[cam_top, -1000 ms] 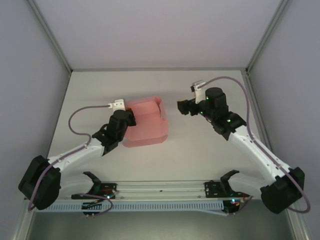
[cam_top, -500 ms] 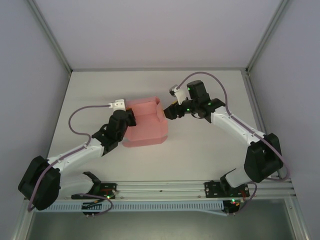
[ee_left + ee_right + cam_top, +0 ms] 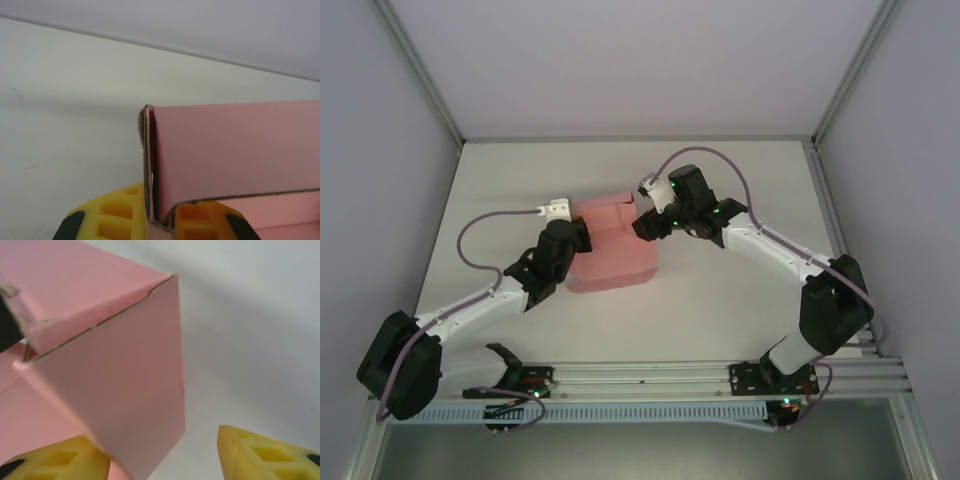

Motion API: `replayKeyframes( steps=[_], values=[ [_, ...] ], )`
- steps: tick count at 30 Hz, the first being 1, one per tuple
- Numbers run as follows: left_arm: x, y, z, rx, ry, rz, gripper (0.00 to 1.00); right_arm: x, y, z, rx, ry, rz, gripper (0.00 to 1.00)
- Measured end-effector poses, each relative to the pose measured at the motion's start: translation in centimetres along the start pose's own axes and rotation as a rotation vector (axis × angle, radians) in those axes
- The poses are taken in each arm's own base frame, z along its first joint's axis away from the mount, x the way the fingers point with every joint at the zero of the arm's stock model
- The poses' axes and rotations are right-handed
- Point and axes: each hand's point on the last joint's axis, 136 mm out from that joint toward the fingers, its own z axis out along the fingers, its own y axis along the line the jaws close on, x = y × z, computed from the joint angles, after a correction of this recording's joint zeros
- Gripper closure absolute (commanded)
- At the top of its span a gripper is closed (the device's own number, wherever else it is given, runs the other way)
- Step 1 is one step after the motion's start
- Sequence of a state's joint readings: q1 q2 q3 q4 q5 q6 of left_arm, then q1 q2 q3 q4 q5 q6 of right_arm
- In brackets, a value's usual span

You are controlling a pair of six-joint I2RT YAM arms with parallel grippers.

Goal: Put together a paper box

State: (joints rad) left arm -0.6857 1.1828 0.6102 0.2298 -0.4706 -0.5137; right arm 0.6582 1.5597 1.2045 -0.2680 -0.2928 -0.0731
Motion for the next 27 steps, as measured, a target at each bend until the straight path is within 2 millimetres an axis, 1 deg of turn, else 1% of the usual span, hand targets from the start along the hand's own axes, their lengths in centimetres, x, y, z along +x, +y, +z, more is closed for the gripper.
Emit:
replayKeyframes(
  steps=[2,3,5,6,7,8,9,10,13,17,22,27],
  values=[
    [0.0,0.1,0.1,-0.002,0.001,0.000,1.00,-0.3,-0.1,0.6,0.041,-0.011,-0.009,0.45],
    [0.0,0.1,0.1,-0.002,0.001,0.000,1.00,-0.4,-0.2,1.0,0.064,-0.016,-0.011,0.50],
    [0.1,0.1,0.1,-0.002,0.003,0.001,1.00,-0.7,-0.4,1.6,0.131,-0.030,-0.012,0.65],
    [0.2,0.1,0.1,-0.003,0.004,0.000,1.00,-0.9,-0.6,2.0,0.171,-0.038,-0.017,0.76],
    [0.2,0.1,0.2,-0.005,0.006,-0.002,1.00,-1.0,-0.8,2.3,0.212,-0.045,-0.021,0.84],
    [0.3,0.2,0.2,-0.011,0.006,-0.004,1.00,-1.1,-1.1,2.5,0.265,-0.051,-0.022,0.88],
    [0.4,0.3,0.3,-0.016,0.007,-0.006,1.00,-1.1,-1.6,2.7,0.328,-0.056,-0.021,0.95],
    [0.4,0.3,0.4,-0.019,0.009,-0.014,1.00,-1.2,-2.1,2.8,0.388,-0.063,-0.008,0.99],
    [0.3,0.3,0.7,-0.043,0.013,-0.041,1.00,-2.0,-3.6,3.2,0.548,-0.070,0.024,1.00],
    [-0.3,0.7,1.2,-0.122,0.024,-0.099,1.00,-2.6,-4.3,3.6,0.675,-0.078,0.084,1.00],
    [0.5,0.7,1.8,-0.172,0.092,-0.168,1.00,-1.7,-5.2,3.4,0.750,-0.065,0.123,1.00],
    [1.6,0.8,1.7,-0.185,0.141,-0.234,1.00,-0.8,-5.5,3.4,0.766,-0.049,0.129,1.00]
  ],
)
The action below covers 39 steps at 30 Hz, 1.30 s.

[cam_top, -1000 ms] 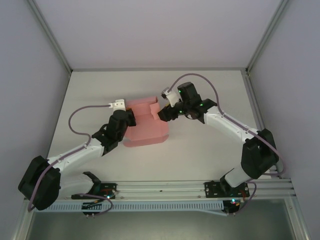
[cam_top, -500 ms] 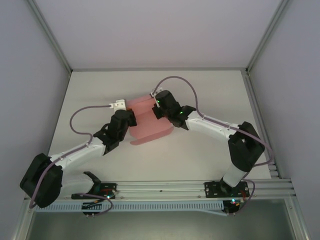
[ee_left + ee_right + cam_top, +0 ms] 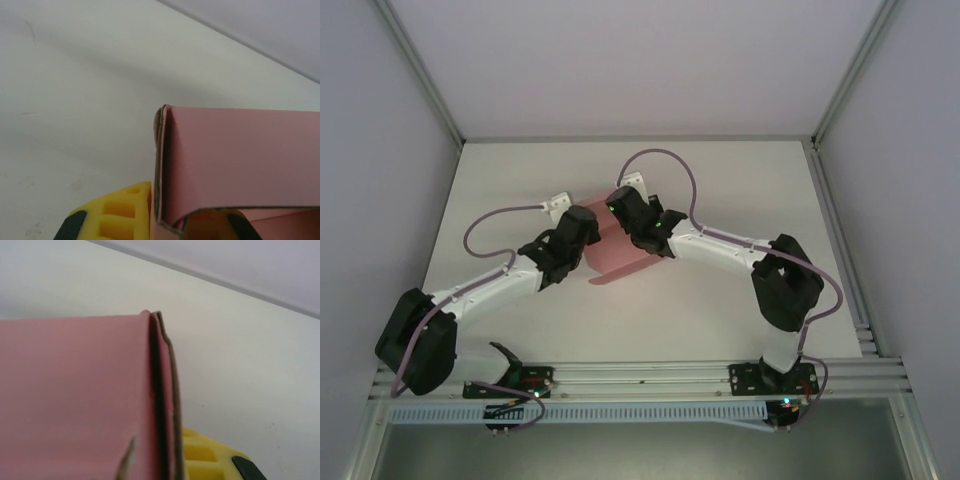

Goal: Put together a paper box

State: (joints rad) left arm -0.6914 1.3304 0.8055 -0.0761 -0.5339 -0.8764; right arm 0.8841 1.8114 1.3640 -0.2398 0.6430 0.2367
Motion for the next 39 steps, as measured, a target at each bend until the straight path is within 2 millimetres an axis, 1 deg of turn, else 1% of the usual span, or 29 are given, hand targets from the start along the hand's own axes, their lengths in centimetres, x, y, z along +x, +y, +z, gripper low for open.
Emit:
replayKeyframes(
  steps=[6,11,13,15,16,18,19,20,21,22,24,25,26,27,28,29,30,31,33,36,37,39],
  values=[
    [0.8,0.6,0.2,-0.009,0.056,-0.075,1.00,0.4,0.0,0.1,-0.001,0.012,-0.008,1.00],
    [0.5,0.7,0.1,-0.020,0.073,-0.099,1.00,0.5,0.2,0.1,-0.011,0.014,-0.005,1.00],
    [0.4,0.6,0.0,-0.021,0.073,-0.099,1.00,0.4,0.2,0.1,-0.013,0.011,-0.003,0.98],
    [0.3,0.5,0.0,-0.012,0.067,-0.068,1.00,0.3,0.3,0.1,-0.020,0.008,-0.002,0.88],
    [0.2,0.3,0.1,0.000,0.057,-0.043,1.00,0.4,0.5,0.0,-0.029,0.006,0.001,0.87],
    [0.3,0.5,0.1,0.027,0.048,0.011,1.00,0.3,0.8,0.0,-0.067,0.006,0.014,0.82],
    [0.3,0.6,0.1,0.050,0.040,0.030,1.00,0.3,1.0,0.0,-0.095,0.007,0.024,0.76],
    [0.1,0.8,0.0,0.066,0.030,0.045,1.00,0.2,1.3,0.0,-0.134,0.007,0.037,0.65],
    [-0.1,1.0,0.0,0.075,0.024,0.052,1.00,0.2,1.4,0.1,-0.173,0.008,0.048,0.65],
    [-0.2,1.3,0.0,0.081,0.020,0.057,1.00,0.3,1.5,0.2,-0.214,0.010,0.057,0.61],
    [-0.4,1.4,0.2,0.089,0.016,0.073,1.00,0.4,1.8,0.4,-0.284,0.010,0.080,0.45],
    [-0.4,1.5,0.3,0.086,0.015,0.082,1.00,0.4,1.7,0.6,-0.304,0.010,0.090,0.33],
    [-0.4,1.5,0.5,0.081,0.016,0.092,1.00,0.5,1.6,0.7,-0.322,0.005,0.095,0.24],
    [-0.3,1.6,0.7,0.072,0.019,0.104,1.00,0.6,1.4,0.8,-0.335,-0.001,0.098,0.22],
    [-0.2,1.6,0.9,0.065,0.024,0.117,1.00,0.8,1.4,0.7,-0.354,-0.005,0.099,0.14],
    [-0.1,1.5,1.1,0.062,0.027,0.128,1.00,1.0,1.5,0.5,-0.376,-0.009,0.100,0.06],
    [-0.1,1.4,1.3,0.060,0.028,0.140,1.00,1.1,1.5,0.1,-0.401,-0.018,0.101,0.00],
    [-0.2,1.3,1.4,0.060,0.029,0.155,1.00,1.0,1.5,-0.5,-0.425,-0.029,0.102,0.00],
    [-0.2,1.0,1.5,0.064,0.029,0.189,1.00,0.1,1.5,-2.0,-0.473,-0.063,0.111,0.00],
    [-0.4,0.1,1.6,0.092,0.040,0.285,1.00,-2.4,0.9,-5.2,-0.553,-0.149,0.148,0.00],
    [-0.5,-0.4,1.7,0.106,0.046,0.326,1.00,-3.4,0.5,-6.5,-0.583,-0.183,0.170,0.00],
    [-0.6,-1.6,1.9,0.148,0.070,0.417,1.00,-4.9,-0.7,-8.5,-0.617,-0.232,0.218,0.00]
  ],
)
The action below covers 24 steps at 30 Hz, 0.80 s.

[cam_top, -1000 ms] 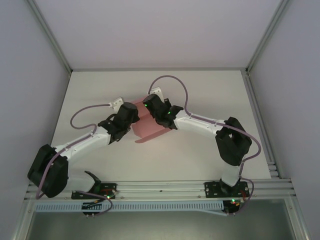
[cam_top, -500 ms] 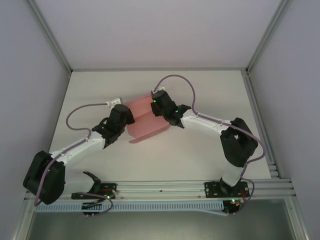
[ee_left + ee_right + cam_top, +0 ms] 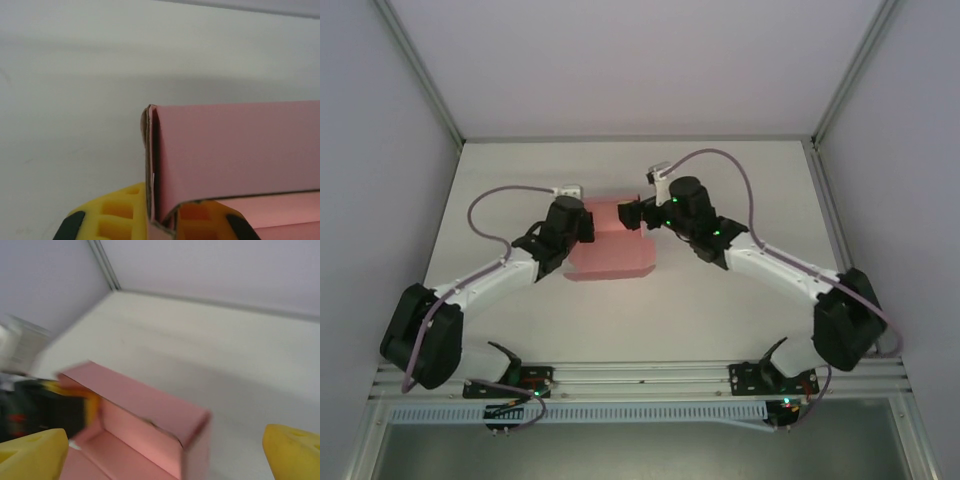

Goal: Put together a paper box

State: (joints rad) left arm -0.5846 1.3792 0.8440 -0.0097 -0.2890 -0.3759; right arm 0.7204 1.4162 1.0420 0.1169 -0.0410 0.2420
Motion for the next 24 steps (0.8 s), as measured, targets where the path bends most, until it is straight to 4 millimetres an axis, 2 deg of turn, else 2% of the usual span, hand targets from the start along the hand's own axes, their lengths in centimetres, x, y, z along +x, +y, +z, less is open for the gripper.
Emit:
replayKeyframes(
  steps=[3,6,10,17,22,24],
  values=[
    [-0.9,-1.7,0.6,0.089,0.046,0.167,1.00,-2.7,-1.4,-2.7,0.006,-0.071,0.080,0.00],
    [-1.0,-3.6,0.7,0.214,0.112,0.400,1.00,-3.6,-4.5,-5.0,0.069,-0.100,0.160,0.00],
    [0.5,-5.8,0.8,0.354,0.233,0.743,1.00,-1.7,-8.1,-7.6,0.182,-0.066,0.212,0.00],
    [2.3,-8.2,3.0,0.358,0.387,1.246,1.00,2.2,-10.9,-11.3,0.326,0.006,0.241,0.00],
    [6.6,-9.5,3.3,0.378,0.492,1.600,1.00,4.5,-12.7,-12.9,0.403,0.036,0.279,0.00],
    [8.1,-10.1,3.3,0.414,0.526,1.691,1.00,5.2,-13.1,-13.3,0.418,0.046,0.292,0.00]
  ],
)
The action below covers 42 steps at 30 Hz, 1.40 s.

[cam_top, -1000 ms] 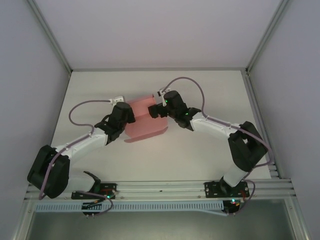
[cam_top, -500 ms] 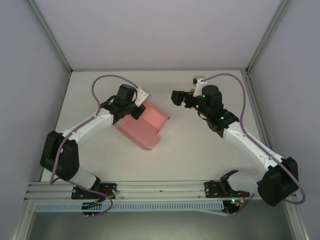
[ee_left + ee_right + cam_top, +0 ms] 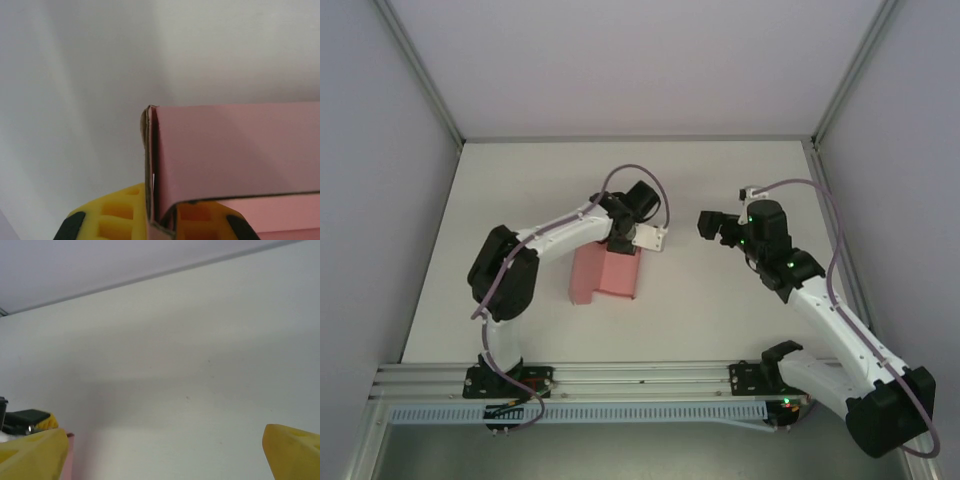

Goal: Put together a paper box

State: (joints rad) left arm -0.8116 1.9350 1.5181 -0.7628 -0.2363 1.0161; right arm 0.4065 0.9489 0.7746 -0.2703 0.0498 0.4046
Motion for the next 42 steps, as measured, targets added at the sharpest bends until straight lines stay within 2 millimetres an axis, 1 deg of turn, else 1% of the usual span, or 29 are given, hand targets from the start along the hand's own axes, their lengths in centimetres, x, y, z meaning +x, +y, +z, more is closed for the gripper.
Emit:
replayKeyframes(
  steps=[2,5,7,8,9,11,13,14,15,16,18,20,21,23,24,26,27,28,30,32,33,35,39,42],
  values=[
    [-0.9,-0.3,0.7,0.026,0.011,0.063,0.94,0.5,-0.5,-0.1,0.012,0.010,0.005,0.00],
    [-2.1,0.2,2.2,0.026,0.029,0.122,0.71,0.7,-0.7,-0.2,0.021,0.016,0.012,0.00],
    [-2.5,0.2,3.3,0.033,0.041,0.142,0.63,0.9,-1.0,-0.3,0.030,0.021,0.014,0.00],
    [-2.6,0.0,3.7,0.041,0.047,0.150,0.53,0.9,-1.1,-0.3,0.034,0.024,0.014,0.00],
    [-2.7,-0.1,4.1,0.049,0.051,0.152,0.49,1.0,-1.3,-0.3,0.041,0.026,0.015,0.00],
    [-2.8,-0.2,4.3,0.057,0.053,0.153,0.41,1.1,-1.6,-0.5,0.051,0.028,0.017,0.00],
    [-3.2,0.3,3.7,0.050,0.035,0.145,0.35,1.1,-1.7,-0.5,0.055,0.030,0.017,0.00],
    [-3.6,0.8,3.3,0.040,0.017,0.136,0.27,1.1,-1.8,-0.5,0.057,0.032,0.013,0.00],
    [-4.2,1.5,2.4,0.021,-0.012,0.126,0.16,1.1,-1.8,-0.5,0.057,0.032,0.008,0.00],
    [-4.5,2.0,1.7,0.006,-0.036,0.109,0.01,1.2,-1.8,-0.5,0.056,0.033,0.000,0.00],
    [-5.4,3.4,-0.7,-0.044,-0.107,0.071,0.00,1.3,-1.5,-0.4,0.039,0.045,-0.018,0.00],
    [-6.1,5.1,-4.0,-0.122,-0.186,0.020,0.00,1.5,-1.0,0.1,0.016,0.066,-0.036,0.00],
    [-6.3,6.2,-6.2,-0.183,-0.238,-0.025,0.00,1.6,-0.6,0.5,-0.003,0.080,-0.048,0.00],
    [-6.2,8.0,-10.5,-0.297,-0.340,-0.138,0.00,1.8,0.1,1.3,-0.040,0.111,-0.068,0.00],
    [-5.7,8.6,-12.9,-0.349,-0.396,-0.213,0.00,2.0,0.5,1.9,-0.058,0.132,-0.077,0.00],
    [-4.2,9.7,-16.4,-0.424,-0.498,-0.374,0.00,2.4,1.4,3.1,-0.086,0.171,-0.100,0.00],
    [-2.8,10.2,-18.0,-0.462,-0.555,-0.487,0.00,2.7,1.8,3.9,-0.094,0.194,-0.115,0.00],
    [-1.1,10.5,-19.0,-0.487,-0.597,-0.596,0.00,3.0,2.2,4.6,-0.100,0.215,-0.133,0.00],
    [3.2,10.6,-19.9,-0.519,-0.649,-0.841,0.00,3.8,3.5,6.0,-0.117,0.258,-0.183,0.00],
    [7.0,9.9,-19.6,-0.532,-0.672,-1.058,0.00,4.7,4.9,7.2,-0.139,0.296,-0.239,0.00],
    [9.0,9.1,-19.2,-0.534,-0.677,-1.170,0.00,5.0,5.8,8.0,-0.152,0.315,-0.271,0.00],
    [11.8,7.1,-18.1,-0.514,-0.679,-1.354,0.00,5.6,7.1,9.3,-0.171,0.343,-0.317,0.00],
    [15.9,3.1,-16.0,-0.492,-0.621,-1.649,0.00,6.9,9.4,11.8,-0.210,0.391,-0.420,0.00],
    [17.7,0.8,-14.3,-0.479,-0.563,-1.792,0.00,8.7,10.5,13.2,-0.262,0.439,-0.479,0.00]
  ],
)
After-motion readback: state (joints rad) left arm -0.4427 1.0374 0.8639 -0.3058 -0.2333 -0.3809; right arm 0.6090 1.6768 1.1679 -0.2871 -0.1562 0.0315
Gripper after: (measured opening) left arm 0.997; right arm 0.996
